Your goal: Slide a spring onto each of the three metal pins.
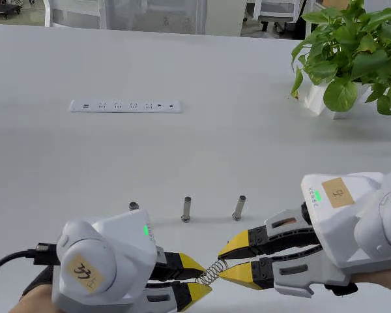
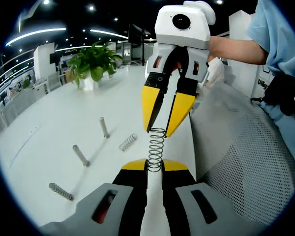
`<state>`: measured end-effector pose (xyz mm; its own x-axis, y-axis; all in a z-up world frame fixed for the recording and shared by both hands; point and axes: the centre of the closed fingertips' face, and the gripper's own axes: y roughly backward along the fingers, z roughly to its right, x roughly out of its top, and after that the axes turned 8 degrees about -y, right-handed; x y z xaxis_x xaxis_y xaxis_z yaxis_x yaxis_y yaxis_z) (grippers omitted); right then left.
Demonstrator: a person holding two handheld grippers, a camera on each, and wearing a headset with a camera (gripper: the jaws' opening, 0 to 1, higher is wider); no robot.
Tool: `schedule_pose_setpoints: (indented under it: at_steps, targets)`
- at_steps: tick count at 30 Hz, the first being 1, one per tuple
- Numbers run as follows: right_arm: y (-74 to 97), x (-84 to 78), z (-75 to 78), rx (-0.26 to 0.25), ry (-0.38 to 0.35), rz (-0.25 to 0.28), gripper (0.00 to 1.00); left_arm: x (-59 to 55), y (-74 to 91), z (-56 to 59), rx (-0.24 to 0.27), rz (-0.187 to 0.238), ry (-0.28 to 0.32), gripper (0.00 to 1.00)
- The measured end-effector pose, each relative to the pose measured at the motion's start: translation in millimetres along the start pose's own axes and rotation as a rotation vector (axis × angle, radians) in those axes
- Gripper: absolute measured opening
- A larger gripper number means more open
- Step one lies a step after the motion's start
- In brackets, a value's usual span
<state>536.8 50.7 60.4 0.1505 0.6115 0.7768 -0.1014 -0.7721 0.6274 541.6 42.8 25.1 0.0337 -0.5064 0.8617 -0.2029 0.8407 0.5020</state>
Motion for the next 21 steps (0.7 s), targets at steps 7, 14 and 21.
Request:
schedule_pose_setpoints:
  at_steps: [7, 14, 21]
  targets:
    - [0.3, 0.9, 0.3, 0.002, 0.019, -0.011, 0.07, 0.5, 0.1, -0.3, 0.003, 0.005, 0.005, 0.06]
    - [0.9, -1.3, -0.6, 0.006, 0.024, -0.024, 0.07, -0.5, 0.4, 0.3, 0.006, 0.010, 0.015, 0.06]
    - [0.2, -2.5, -1.1, 0.011, 0.023, -0.030, 0.07, -1.6, -0.2, 0.9, 0.004, 0.008, 0.015, 0.06]
